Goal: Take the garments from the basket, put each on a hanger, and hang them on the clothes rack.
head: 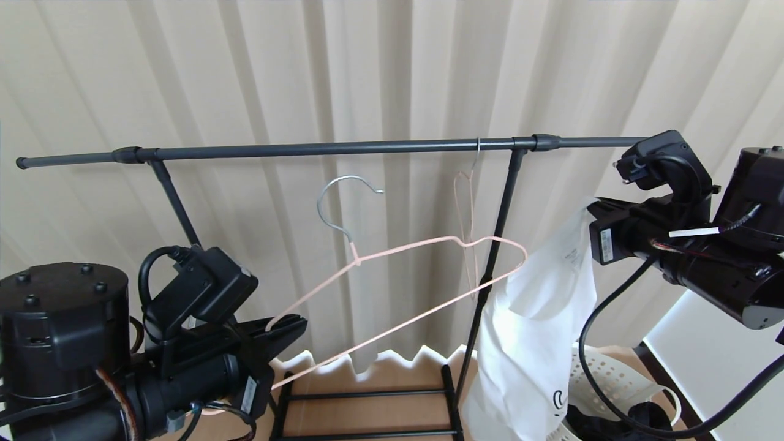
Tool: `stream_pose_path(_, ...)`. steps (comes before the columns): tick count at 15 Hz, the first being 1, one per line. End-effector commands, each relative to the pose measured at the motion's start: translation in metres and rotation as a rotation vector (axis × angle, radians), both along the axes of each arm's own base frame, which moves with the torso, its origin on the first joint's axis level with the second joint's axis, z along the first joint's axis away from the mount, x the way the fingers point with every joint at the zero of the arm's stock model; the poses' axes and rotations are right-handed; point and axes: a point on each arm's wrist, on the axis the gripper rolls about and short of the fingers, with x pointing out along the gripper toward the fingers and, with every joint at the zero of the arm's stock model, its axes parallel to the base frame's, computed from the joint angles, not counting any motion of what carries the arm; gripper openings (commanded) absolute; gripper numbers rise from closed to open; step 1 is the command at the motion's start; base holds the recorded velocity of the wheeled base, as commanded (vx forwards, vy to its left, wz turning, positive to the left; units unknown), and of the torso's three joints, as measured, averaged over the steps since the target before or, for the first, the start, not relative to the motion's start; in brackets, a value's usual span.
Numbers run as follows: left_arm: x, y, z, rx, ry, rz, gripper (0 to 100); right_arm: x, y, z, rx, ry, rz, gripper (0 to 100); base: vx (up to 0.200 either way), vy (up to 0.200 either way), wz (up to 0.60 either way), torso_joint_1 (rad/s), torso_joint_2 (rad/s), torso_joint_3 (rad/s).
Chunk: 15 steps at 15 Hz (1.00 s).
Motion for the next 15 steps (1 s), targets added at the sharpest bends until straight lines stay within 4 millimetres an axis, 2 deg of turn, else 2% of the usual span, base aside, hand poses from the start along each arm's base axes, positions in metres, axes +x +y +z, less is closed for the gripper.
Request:
stream_pose_path(1, 0.006, -0.022, -0.004, 0.016, 0.026, -0.060, 0, 0.001, 0.001, -0.002, -0.003, 0.007, 0.002, 0, 0.000, 0.000, 0.00, 0.000, 0.00, 0.000)
stream_pose_path(3, 0.018, -0.039, -0.009, 0.028, 0.051, -0.068, 0, 0.000, 0.002, -0.002, -0.002, 0.008, 0.007, 0, 0.000, 0.000, 0.00, 0.000, 0.00, 0.000)
stream_pose_path(8, 0.042, -0.066, -0.007, -0.017, 0.070, -0.059, 0, -0.002, 0.008, -0.003, -0.003, 0.011, 0.030, 0, 0.000, 0.000, 0.00, 0.000, 0.00, 0.000)
stream_pose_path(11, 0.056, -0.078, -0.007, -0.034, 0.072, 0.002, 0, -0.005, 0.013, -0.004, -0.005, 0.013, 0.045, 0, 0.000, 0.000, 0.00, 0.000, 0.00, 0.000)
stream_pose_path(15, 0.058, -0.088, -0.003, -0.057, 0.060, 0.020, 0, -0.008, 0.020, -0.005, -0.009, 0.016, 0.054, 0, 0.000, 0.000, 0.00, 0.000, 0.00, 0.000)
